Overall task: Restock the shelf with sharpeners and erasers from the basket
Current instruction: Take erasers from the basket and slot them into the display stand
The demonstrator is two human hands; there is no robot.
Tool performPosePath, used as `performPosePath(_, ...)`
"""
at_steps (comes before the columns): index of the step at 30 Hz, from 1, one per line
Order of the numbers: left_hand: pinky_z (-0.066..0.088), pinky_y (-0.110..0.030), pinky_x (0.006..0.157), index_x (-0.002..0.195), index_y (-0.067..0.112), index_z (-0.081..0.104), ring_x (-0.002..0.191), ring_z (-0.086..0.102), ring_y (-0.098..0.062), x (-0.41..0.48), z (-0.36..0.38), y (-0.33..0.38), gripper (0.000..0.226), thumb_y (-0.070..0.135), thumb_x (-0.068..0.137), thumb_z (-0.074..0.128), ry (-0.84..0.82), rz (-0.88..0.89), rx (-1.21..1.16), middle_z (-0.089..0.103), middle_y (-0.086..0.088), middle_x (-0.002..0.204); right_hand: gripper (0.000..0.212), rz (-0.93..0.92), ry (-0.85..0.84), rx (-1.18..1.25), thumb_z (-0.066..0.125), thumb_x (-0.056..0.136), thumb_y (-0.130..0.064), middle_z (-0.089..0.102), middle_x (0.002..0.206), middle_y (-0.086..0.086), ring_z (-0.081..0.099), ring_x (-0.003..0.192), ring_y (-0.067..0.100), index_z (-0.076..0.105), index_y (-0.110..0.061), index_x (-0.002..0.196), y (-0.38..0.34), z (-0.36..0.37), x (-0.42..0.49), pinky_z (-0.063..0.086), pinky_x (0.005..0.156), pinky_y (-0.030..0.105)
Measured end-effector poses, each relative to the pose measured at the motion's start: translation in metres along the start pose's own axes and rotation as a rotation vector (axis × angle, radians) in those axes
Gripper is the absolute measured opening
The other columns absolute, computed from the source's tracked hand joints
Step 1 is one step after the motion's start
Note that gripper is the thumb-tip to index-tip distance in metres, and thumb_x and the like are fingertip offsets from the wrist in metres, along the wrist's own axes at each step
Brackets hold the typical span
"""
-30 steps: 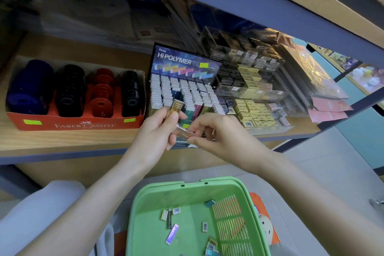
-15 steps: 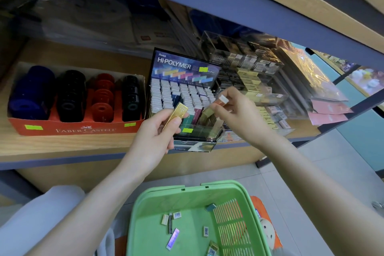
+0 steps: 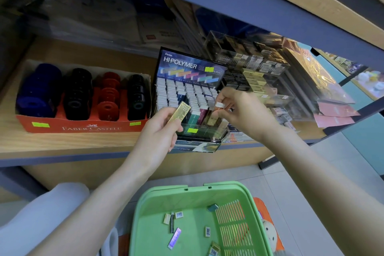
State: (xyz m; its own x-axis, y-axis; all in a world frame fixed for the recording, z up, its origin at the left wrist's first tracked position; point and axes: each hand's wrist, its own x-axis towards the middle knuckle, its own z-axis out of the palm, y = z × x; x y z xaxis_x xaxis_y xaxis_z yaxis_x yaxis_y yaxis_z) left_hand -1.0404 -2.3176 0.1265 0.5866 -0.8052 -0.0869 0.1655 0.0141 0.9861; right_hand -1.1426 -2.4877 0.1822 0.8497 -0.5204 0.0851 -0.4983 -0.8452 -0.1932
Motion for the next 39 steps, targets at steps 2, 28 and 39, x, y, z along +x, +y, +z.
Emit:
performPosePath(2,0.032,-0.018,0.044,0.094,0.015,0.050,0.044,0.038,-0.002,0.000,0.000,0.000,0.013,0.004,0.096,0.044,0.020,-0.017,-0.025,0.050,-0.002,0.072,0.017,-0.018,-0.004,-0.026,0.070,0.084,-0.029,0.064,0.085,-0.003,0.061,0.085,0.019,0.061,-0.019,0.095,0.002,0.004,-0.001,0.052,0.072,0.036)
performPosePath(28,0.050,-0.028,0.075,0.089,0.026,0.043,0.078,0.060,-0.013,-0.008,0.010,-0.007,0.037,0.008,0.079,0.073,0.103,0.250,0.196,0.059,0.000,0.081,0.013,-0.155,0.018,0.220,0.066,0.087,-0.020,0.058,0.086,-0.012,0.053,0.078,0.002,0.064,-0.021,0.100,-0.036,0.017,-0.062,0.041,0.069,0.014)
performPosePath(39,0.039,-0.021,0.078,0.099,0.024,0.053,0.087,0.047,-0.003,-0.021,0.005,-0.011,0.017,0.038,0.090,0.047,0.049,0.589,0.644,0.049,0.018,0.091,0.017,-0.129,0.122,0.371,0.059,0.091,-0.012,0.061,0.088,-0.006,0.059,0.075,0.004,0.049,-0.018,0.103,-0.038,0.015,-0.069,0.047,0.064,0.015)
